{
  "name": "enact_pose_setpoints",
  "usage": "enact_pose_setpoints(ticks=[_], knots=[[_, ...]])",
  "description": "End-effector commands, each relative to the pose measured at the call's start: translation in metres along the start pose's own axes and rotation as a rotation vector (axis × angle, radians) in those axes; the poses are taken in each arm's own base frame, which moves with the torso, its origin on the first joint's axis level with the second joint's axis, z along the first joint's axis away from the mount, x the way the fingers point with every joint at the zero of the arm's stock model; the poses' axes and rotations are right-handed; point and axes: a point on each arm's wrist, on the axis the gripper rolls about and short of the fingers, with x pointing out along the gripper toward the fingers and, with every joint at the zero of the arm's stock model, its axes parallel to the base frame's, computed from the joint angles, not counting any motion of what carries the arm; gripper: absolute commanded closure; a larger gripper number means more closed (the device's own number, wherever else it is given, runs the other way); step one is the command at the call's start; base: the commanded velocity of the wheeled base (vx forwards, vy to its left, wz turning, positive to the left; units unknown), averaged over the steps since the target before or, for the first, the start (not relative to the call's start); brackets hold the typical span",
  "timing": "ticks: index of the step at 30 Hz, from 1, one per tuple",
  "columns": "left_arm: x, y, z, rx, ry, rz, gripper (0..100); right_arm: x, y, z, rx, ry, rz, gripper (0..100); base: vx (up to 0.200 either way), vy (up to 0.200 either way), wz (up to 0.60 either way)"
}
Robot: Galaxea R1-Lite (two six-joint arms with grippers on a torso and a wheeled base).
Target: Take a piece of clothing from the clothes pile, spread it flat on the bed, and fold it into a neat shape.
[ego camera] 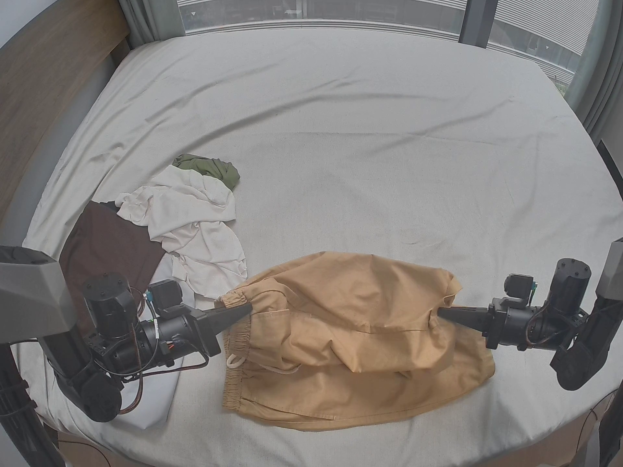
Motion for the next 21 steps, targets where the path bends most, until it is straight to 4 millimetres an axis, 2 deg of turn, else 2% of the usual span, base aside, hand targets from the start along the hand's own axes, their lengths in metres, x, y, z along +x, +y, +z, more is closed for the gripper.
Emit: enact_pose_setpoints(ticks=[1, 10, 11, 21], knots=[[-0.001, -0.007, 0.003, 0.01, -0.011, -0.02, 100, -0.009, -0.007, -0.004, 0.029, 0.009, -0.011, 100, 0.0, 0.0, 0.0], [-0.001, -0.012, -0.001, 0.009, 0.009, -0.038, 100, -0.006, -0.019, -0.014, 0.034, 0.049, 0.002, 100, 0.0, 0.0, 0.0], [-0.001, -0.012, -0.002, 0.009, 0.01, -0.037, 100, -0.004, -0.021, -0.016, 0.024, 0.055, 0.002, 0, 0.0, 0.0, 0.0], [0.0, -0.012, -0.003, 0.006, 0.014, -0.035, 100, 0.0, -0.017, -0.021, 0.012, 0.077, 0.021, 0, 0.0, 0.0, 0.0]])
